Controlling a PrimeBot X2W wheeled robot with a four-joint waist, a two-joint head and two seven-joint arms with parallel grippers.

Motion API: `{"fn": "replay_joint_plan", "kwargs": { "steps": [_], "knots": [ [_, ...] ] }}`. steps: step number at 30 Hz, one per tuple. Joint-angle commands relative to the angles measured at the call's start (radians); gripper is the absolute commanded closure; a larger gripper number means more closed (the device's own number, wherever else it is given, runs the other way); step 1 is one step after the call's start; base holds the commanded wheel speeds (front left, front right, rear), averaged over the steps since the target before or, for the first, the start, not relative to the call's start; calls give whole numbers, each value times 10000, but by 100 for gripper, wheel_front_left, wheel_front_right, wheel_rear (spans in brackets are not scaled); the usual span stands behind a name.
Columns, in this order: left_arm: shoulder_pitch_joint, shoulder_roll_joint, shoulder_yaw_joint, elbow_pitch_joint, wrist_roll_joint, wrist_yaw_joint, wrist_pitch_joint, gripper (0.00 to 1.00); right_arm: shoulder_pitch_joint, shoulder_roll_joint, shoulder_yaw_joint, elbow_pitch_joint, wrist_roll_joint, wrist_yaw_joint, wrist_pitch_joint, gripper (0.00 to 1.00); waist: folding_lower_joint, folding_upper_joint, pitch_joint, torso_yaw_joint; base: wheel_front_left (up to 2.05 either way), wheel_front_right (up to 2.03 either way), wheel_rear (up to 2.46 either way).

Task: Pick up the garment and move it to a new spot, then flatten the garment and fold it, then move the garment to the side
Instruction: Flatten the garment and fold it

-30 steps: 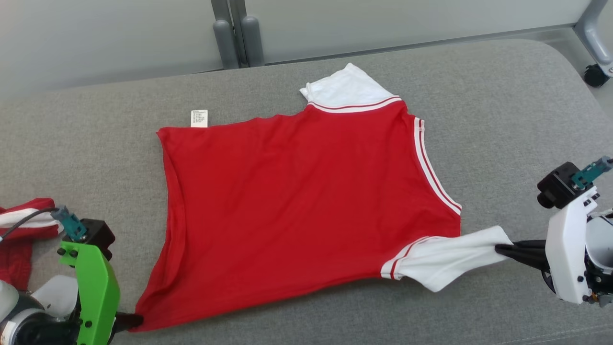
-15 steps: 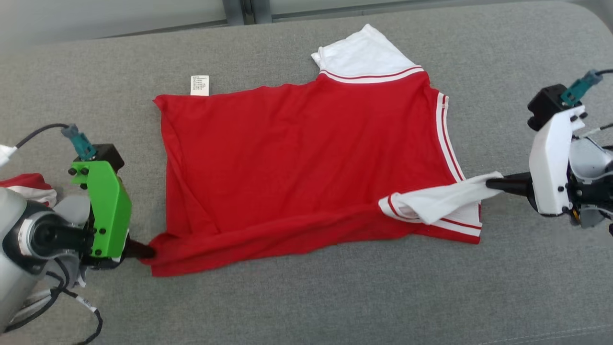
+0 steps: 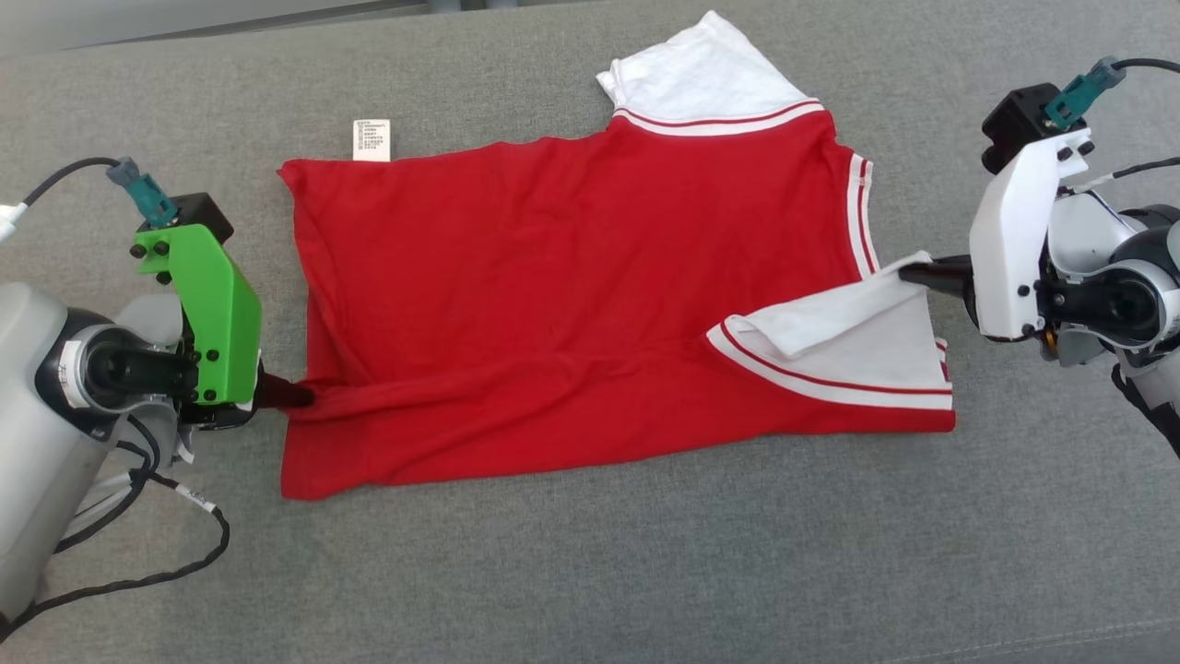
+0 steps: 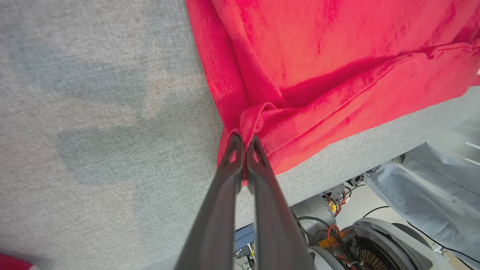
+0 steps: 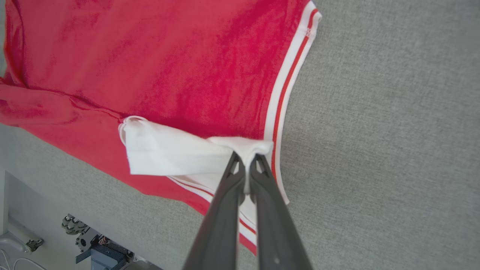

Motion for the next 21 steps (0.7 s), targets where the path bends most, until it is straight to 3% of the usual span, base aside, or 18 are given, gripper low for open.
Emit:
{"fn": "replay_joint_plan", "kwargs": {
  "steps": [1, 5, 8, 12, 15, 19, 21],
  "knots": [
    [-117, -88, 15, 143, 59, -146, -177, 0, -98, 100, -4, 79, -79, -4, -359, 0, 0, -1, -111, -3, 0, 0, 0],
    [107, -237, 141, 443, 190, -572, -871, 0, 75, 128, 113, 143, -283, -4, -1436, 0, 0, -1, -505, 2, 0, 0, 0],
    [263, -185, 270, 411, 492, -989, -1759, 0, 207, -98, 280, -187, -777, -4, -3052, 0, 0, -1, -833, 28, 0, 0, 0],
    [689, 17, 599, 153, 1134, -1336, -3771, 0, 651, -177, 143, -500, -1259, -2, -5859, 0, 0, -1, -1300, 24, 0, 0, 0],
    [1336, 176, 928, -186, 1783, -1403, -5847, 0, 1334, 30, -155, -528, -1686, -2, -7847, 0, 0, -1, -1653, -31, 0, 0, 0],
    [2439, 253, 1408, -730, 2850, -820, -9019, 0, 2468, 480, -1050, -390, -2413, -4, -9994, 0, 0, -1, -2073, -79, 0, 0, 0],
    [3107, 334, 1523, -966, 3521, -257, -10508, 0, 3115, 847, -1518, -370, -2724, -1, -10782, 0, 0, -1, -2225, -97, 0, 0, 0]
  ]
}}
